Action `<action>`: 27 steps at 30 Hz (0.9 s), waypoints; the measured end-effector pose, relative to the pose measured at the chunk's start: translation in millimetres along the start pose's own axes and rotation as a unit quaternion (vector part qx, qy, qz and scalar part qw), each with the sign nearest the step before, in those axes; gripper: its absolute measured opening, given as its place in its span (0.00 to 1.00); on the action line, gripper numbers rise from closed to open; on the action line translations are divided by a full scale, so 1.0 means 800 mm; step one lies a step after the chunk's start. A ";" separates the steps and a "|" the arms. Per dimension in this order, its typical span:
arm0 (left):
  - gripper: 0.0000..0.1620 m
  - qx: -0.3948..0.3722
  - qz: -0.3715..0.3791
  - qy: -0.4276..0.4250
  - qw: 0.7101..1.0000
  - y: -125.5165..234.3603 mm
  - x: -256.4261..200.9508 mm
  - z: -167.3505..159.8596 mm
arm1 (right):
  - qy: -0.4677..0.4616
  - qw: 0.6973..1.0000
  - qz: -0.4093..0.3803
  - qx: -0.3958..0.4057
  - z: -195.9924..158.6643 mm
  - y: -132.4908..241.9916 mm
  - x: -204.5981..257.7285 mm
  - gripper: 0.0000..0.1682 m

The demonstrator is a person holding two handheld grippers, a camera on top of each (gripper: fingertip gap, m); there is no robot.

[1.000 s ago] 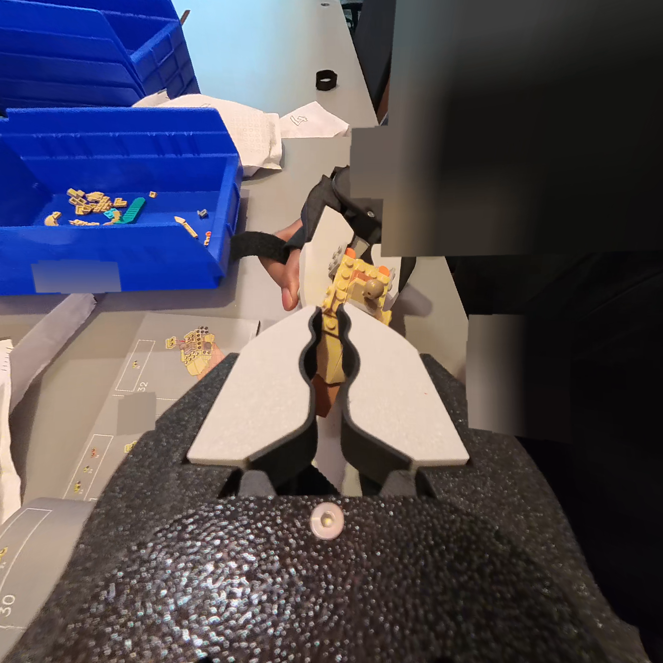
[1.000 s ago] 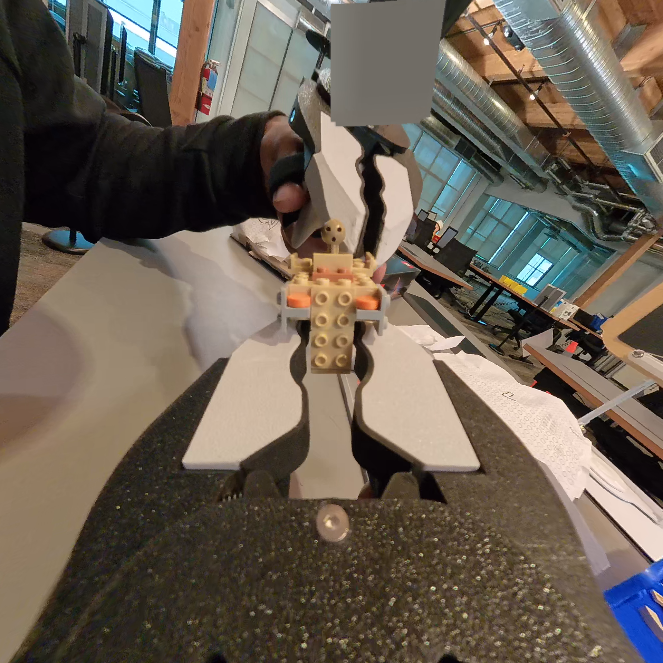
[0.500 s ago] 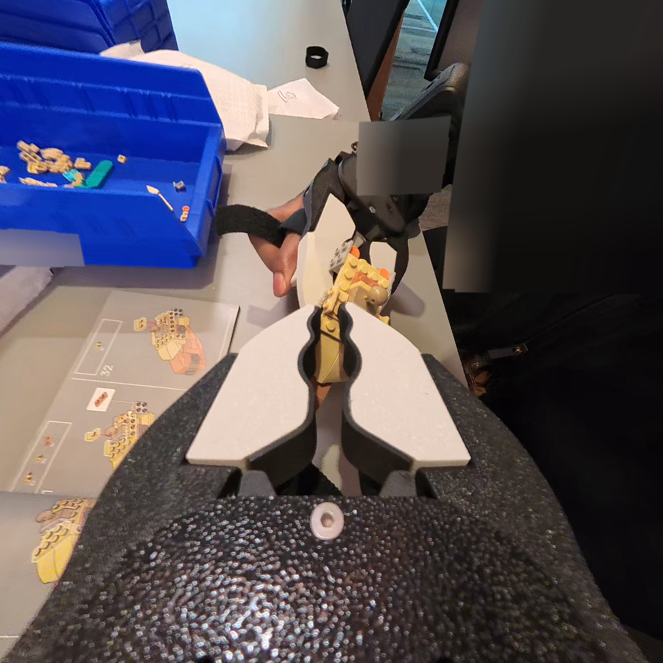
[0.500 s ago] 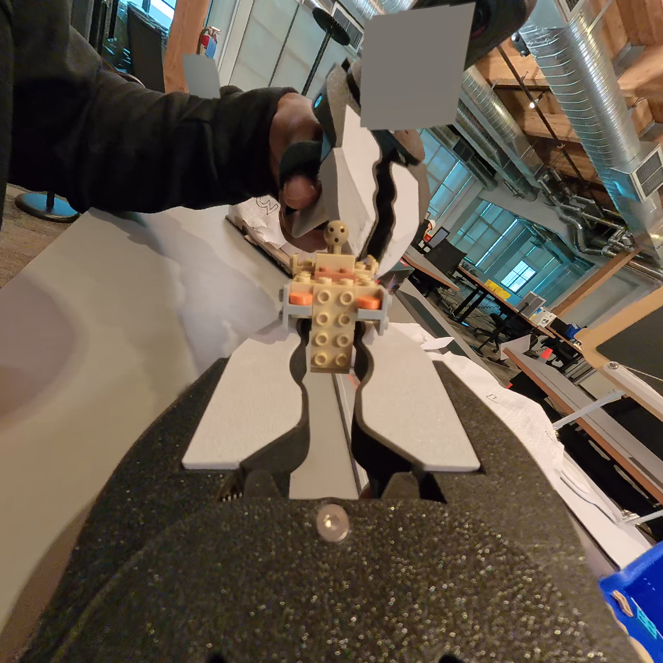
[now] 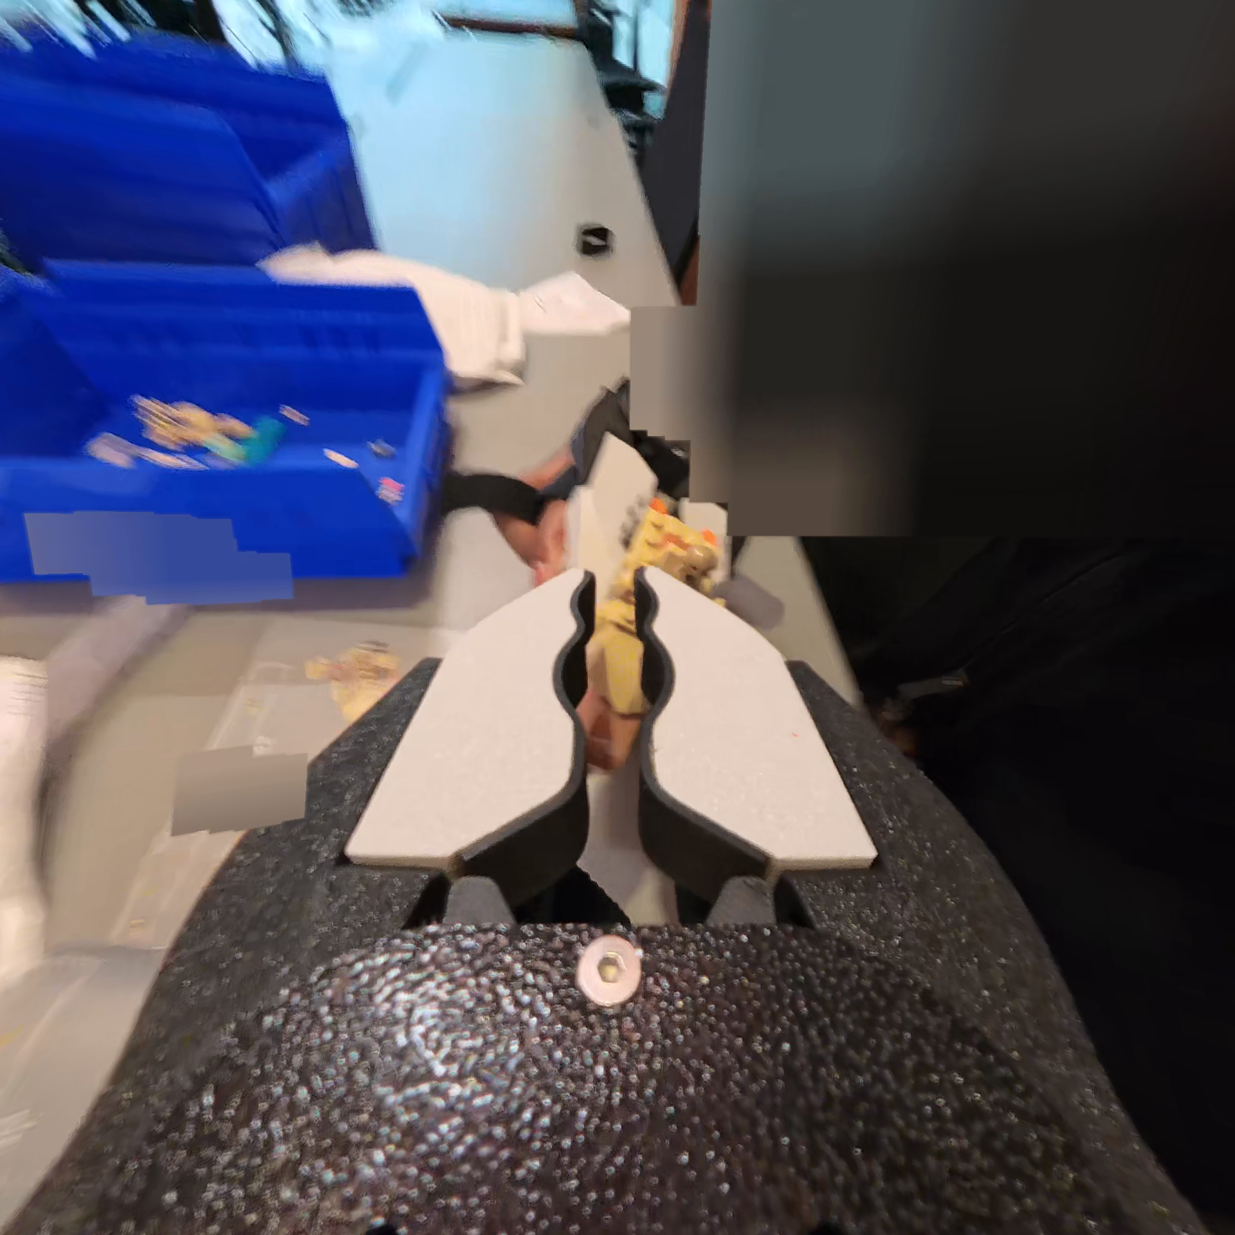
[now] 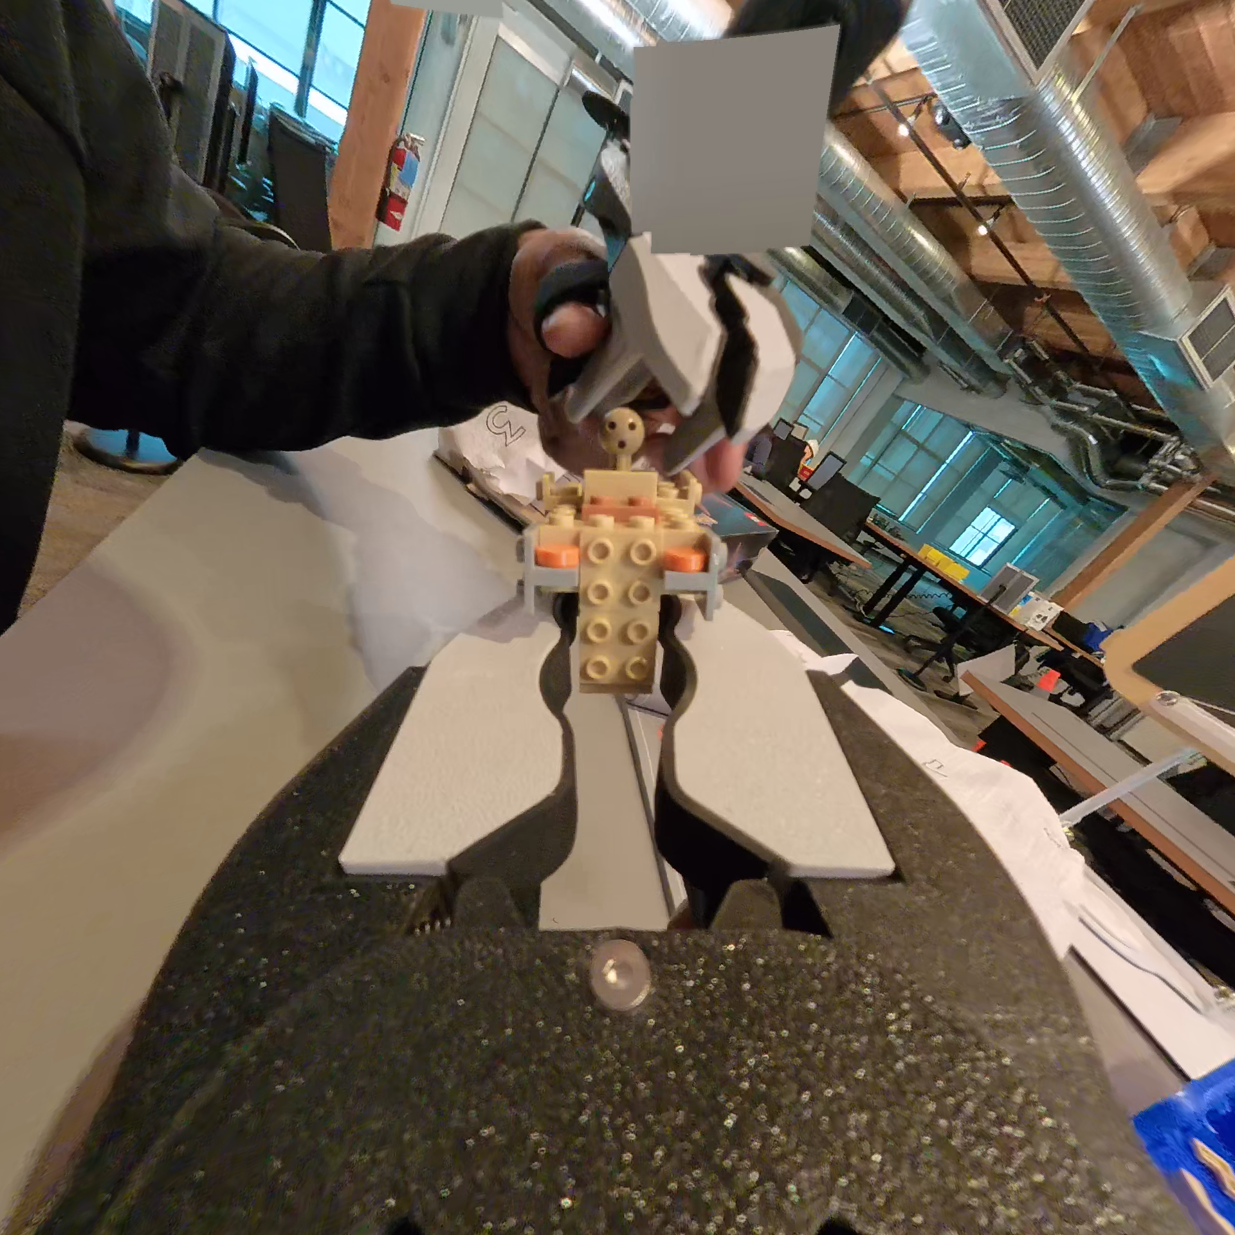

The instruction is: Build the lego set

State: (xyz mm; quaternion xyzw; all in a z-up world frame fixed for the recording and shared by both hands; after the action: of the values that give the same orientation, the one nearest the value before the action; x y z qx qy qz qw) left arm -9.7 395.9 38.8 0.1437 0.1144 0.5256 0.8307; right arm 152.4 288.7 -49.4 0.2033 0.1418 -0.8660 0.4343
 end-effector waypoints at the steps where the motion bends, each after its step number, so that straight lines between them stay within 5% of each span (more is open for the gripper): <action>1: 0.05 -0.003 0.024 -0.030 0.999 0.002 -0.001 0.002 | -0.007 1.000 0.001 -0.001 -0.001 0.000 -0.001 0.13; 7: 0.00 0.084 0.059 -0.208 0.973 -0.005 -0.033 0.001 | 0.000 1.000 -0.002 0.014 -0.002 -0.002 -0.001 0.13; 27: 0.00 0.155 0.101 -0.216 0.959 -0.027 -0.043 -0.002 | 0.040 0.999 0.004 0.035 0.000 -0.003 0.004 0.13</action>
State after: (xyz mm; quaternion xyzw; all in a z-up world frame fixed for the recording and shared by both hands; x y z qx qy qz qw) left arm -6.7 356.5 31.0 0.3917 -0.0030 0.5390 0.7457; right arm 148.7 287.9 -51.1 0.2533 0.1279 -0.8598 0.4244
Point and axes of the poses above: each gripper's, where its closed fingertips meet, y back along the fingers, z out of its top, x = y × z across the jaws, the point moved 10 cm from there along y, back along the fingers, and after that the axes turned 1 degree about z, right-handed, at the moved point
